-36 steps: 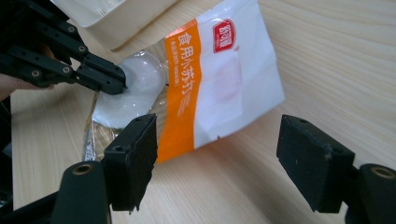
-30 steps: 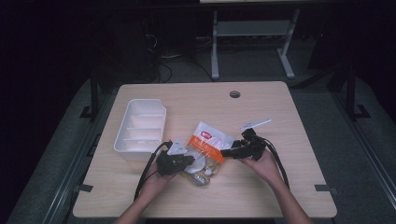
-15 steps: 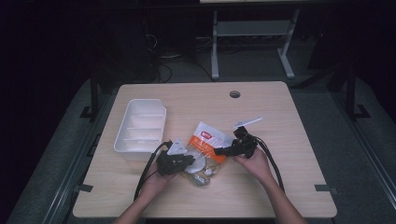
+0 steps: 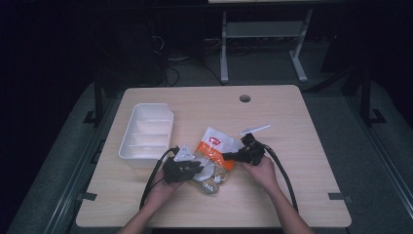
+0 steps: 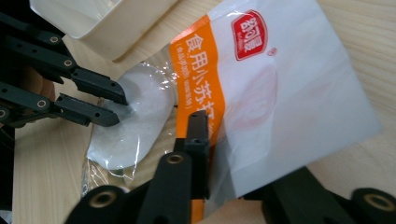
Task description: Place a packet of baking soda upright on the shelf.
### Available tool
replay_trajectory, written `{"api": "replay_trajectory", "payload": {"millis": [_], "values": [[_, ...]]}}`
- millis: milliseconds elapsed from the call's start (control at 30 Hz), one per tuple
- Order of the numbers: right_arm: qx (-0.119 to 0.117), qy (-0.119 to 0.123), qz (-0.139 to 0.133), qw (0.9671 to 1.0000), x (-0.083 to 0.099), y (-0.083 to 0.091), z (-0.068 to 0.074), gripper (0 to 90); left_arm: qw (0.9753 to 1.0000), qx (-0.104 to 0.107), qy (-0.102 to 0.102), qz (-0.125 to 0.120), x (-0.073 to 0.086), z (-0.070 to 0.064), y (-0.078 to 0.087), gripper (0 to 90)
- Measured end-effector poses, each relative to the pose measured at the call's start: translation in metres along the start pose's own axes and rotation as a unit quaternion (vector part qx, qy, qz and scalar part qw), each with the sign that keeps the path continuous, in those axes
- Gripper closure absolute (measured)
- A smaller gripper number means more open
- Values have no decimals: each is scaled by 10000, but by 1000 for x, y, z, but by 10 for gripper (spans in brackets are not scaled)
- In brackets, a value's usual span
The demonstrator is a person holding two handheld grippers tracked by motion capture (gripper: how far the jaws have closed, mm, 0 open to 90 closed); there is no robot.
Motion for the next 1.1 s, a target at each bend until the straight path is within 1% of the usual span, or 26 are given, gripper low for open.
{"api": "replay_trajectory", "payload": {"millis": [33,67,100,167,267,300,367,433,500,533,600,633,667,800,867,900,967,1000,1033,1067,1100], "values": [[0,0,0,10000,0,0,0,805,10000,0,0,0,0,0,0,736],[5,36,-6,10000,0,0,1,830,10000,33,5,5,0,0,1,736],[-35,81,-22,10000,-1,0,3,885,10000,53,30,3,1,0,3,716],[-45,116,-60,9999,-2,1,5,888,10000,22,-27,4,1,0,5,697],[-82,116,-127,9998,-4,3,8,889,10000,7,-51,-36,1,-2,7,656],[-91,144,-152,9997,-5,4,9,890,9999,6,-98,-52,1,-3,9,656],[-77,224,-186,9995,-8,7,14,891,9998,11,-153,-133,1,-6,13,619],[-92,258,-243,9993,-11,10,18,892,9997,33,-173,-180,1,-7,14,595],[-109,294,-298,9991,-14,13,20,892,9991,69,-185,-386,0,-10,19,548],[-86,335,-299,9990,-16,15,21,893,9988,87,-196,-436,0,-10,20,529],[-75,356,-296,9989,-16,15,21,893,9986,93,-206,-476,0,-11,21,523],[-71,353,-288,9989,-18,18,22,893,9983,101,-225,-521,-1,-11,22,505],[-71,353,-288,9989,-18,18,22,893,9981,120,-262,-542,-1,-12,22,505],[-186,427,-382,9982,-26,28,27,894,9972,243,-347,-609,0,-15,22,462],[-193,460,-410,9979,-28,31,29,894,9971,256,-360,-613,1,-16,22,449],[-159,576,-402,9974,-32,36,33,895,9971,275,-376,-610,1,-16,22,422],[-154,607,-408,9972,-34,37,35,895,9968,300,-404,-616,1,-17,21,417],[-97,747,-411,9963,-39,42,39,896,9965,324,-429,-637,1,-17,21,395],[-97,747,-411,9963,-39,42,39,896,9965,324,-429,-637,1,-17,21,387],[-50,845,-388,9957,-43,46,44,896,9960,357,-452,-678,1,-18,22,375],[-26,887,-383,9953,-45,47,46,896,9958,394,-462,-692,1,-19,22,365]]}}
Point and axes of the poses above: each handheld gripper's, and its own axes: y roughly backward along the jaws, x roughly out of its underside, z roughly to its left, the point moved 6 cm from there along -y, roughly forward along the jaws, and after that the axes turned 6 degrees about z, right-handed, at the moved point
